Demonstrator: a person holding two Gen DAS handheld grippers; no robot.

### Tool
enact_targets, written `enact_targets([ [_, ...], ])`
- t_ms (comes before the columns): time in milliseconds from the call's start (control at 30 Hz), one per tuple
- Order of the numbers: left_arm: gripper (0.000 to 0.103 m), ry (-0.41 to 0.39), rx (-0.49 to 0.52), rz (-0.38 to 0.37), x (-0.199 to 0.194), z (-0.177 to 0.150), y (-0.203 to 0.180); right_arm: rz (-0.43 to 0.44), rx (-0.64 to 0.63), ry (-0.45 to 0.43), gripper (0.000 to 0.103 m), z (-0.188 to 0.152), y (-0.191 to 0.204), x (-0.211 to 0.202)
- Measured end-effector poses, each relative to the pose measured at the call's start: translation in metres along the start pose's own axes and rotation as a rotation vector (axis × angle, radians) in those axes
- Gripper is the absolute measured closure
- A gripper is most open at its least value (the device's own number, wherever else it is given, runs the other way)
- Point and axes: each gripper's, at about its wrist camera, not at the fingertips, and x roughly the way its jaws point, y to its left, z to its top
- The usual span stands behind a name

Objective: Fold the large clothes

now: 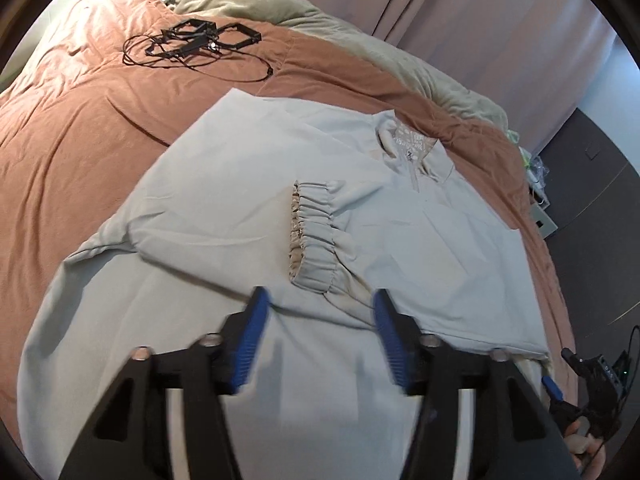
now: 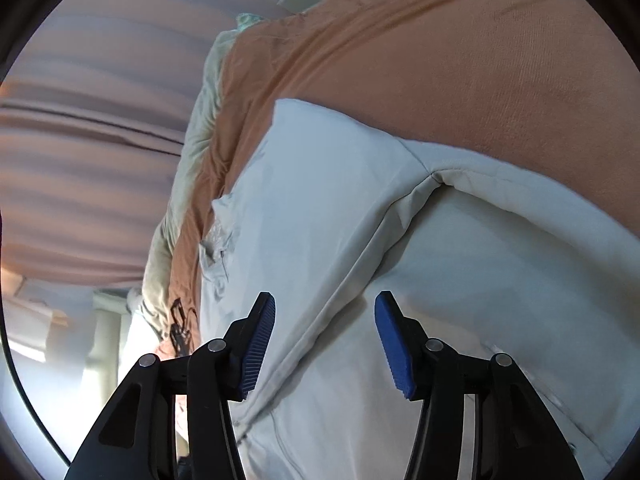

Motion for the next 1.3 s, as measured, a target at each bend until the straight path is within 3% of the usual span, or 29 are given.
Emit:
enact_targets([
  [33, 0.025, -0.011, 0.005, -0.005, -0.008, -0.003, 0.001, -0.013, -0.028, -0.007, 0.038, -0.006, 0.001, -0.007],
  [67, 0.023, -0.021, 0.008, -0.009, -0.018, -0.007, 0.004, -0.022, -0.051, -0.01, 0.038, -0.011, 0.001, -0.013],
  [233, 0.022, -0.03, 0.017, -0.004, -0.052, -0.025, 0.018, -0.04, -0.121, -0.068, 0.036, -0.035, 0.0, -0.05],
  [333, 0.022, -0.025, 0.038, -0.001, -0.069, -0.036, 0.025, -0.029, -0.129, -0.093, 0.023, -0.052, -0.002, -0.072],
  [567, 0.019, -0.093, 0.04, -0.022, -0.126, -0.064, 0.045, -0.034, -0.237, -0.073, 0.021, -0.084, 0.006, -0.103],
  [633, 0.0, -0.109, 0.027, -0.034, -0.136, -0.071, 0.052, -0.034, -0.257, -0.081, 0.02, -0.09, 0.006, -0.115],
  [733, 0.0, -0.125, 0.04, -0.027, -0.155, -0.082, 0.056, -0.018, -0.279, -0.091, 0.009, -0.101, 0.005, -0.136],
  [933, 0.0, -0.146, 0.069, -0.001, -0.196, -0.102, 0.061, 0.009, -0.329, -0.092, 0.002, -0.118, 0.0, -0.169],
  [1100, 0.0, -0.188, 0.071, -0.003, -0.229, -0.122, 0.07, 0.039, -0.334, -0.103, 0.001, -0.125, -0.01, -0.198],
  [1300, 0.0, -0.247, 0.1, 0.007, -0.259, -0.147, 0.078, 0.051, -0.425, -0.074, 0.0, -0.143, -0.008, -0.223],
])
